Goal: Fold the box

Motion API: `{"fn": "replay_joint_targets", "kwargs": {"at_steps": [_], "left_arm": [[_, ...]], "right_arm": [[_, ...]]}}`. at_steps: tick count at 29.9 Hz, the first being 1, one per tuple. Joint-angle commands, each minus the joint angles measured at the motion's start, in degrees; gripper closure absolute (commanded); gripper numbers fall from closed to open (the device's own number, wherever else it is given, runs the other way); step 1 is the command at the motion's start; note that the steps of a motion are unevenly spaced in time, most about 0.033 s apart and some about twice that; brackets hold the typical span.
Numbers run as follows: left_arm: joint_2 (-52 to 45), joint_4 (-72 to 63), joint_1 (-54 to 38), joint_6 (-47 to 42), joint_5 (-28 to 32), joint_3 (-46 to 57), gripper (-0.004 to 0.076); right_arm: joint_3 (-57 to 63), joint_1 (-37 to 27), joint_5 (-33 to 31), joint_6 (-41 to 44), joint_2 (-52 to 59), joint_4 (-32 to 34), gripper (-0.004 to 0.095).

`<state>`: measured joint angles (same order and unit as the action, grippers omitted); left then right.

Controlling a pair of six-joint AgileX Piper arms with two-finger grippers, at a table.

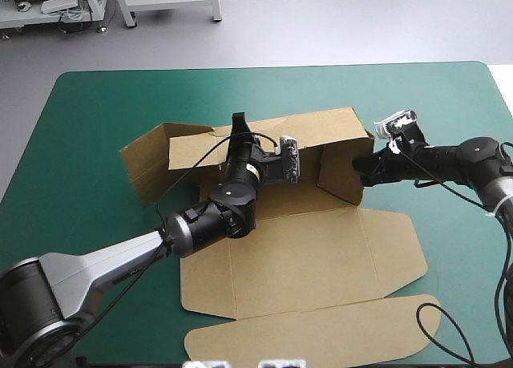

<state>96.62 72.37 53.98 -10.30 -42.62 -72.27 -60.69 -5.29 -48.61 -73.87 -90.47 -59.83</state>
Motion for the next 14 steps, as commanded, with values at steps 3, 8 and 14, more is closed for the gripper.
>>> {"fn": "replay_joint_targets", "kwargs": {"at_steps": [3,8,14], "left_arm": [[-1.29,3.58,0.71,-0.8,3.69,-0.76,0.042],[-1.29,9.2,1.25,-0.68,3.7,-0.76,0.0352],[-1.39,16.03,5.14,-1.27,3.16,-0.76,0.0353]], "right_arm": [[-0.99,-0.25,1.77,-0.05,0.59,0.0,0.0908],[-0.99,-0.25,1.65,0.18,0.59,0.05,0.0908],[-0.99,-0.25,1.54,0.64,0.59,0.18,0.0908]]}}
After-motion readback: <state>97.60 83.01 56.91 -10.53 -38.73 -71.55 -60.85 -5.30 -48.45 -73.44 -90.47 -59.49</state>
